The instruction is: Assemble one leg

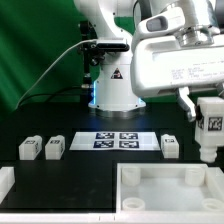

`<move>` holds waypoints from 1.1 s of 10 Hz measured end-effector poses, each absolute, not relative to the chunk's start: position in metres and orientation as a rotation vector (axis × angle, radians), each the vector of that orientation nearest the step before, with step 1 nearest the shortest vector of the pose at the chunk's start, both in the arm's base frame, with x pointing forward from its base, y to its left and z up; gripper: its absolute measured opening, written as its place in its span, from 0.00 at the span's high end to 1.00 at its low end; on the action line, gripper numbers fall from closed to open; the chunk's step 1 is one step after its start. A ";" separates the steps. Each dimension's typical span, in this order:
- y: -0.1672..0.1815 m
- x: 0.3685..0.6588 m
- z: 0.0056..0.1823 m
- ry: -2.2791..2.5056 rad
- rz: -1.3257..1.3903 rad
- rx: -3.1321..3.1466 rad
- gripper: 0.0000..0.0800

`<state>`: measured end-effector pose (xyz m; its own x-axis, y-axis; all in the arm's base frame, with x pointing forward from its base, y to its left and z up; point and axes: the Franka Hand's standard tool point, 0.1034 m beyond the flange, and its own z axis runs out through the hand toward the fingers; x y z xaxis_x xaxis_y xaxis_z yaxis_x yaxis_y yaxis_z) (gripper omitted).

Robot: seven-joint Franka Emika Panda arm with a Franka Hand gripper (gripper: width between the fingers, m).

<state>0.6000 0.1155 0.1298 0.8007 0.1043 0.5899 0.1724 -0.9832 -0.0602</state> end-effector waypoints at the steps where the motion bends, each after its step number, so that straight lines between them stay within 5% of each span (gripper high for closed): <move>1: 0.120 0.597 0.116 -0.220 -0.911 -2.877 0.63; 4: 0.125 0.595 0.094 -0.185 -0.858 -2.889 0.63; 11: 0.126 0.618 0.095 -0.169 -0.842 -2.890 0.63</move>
Offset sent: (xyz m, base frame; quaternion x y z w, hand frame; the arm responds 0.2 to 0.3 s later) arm 0.0168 -0.0020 -0.0138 -0.0316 -0.0062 0.0027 0.9995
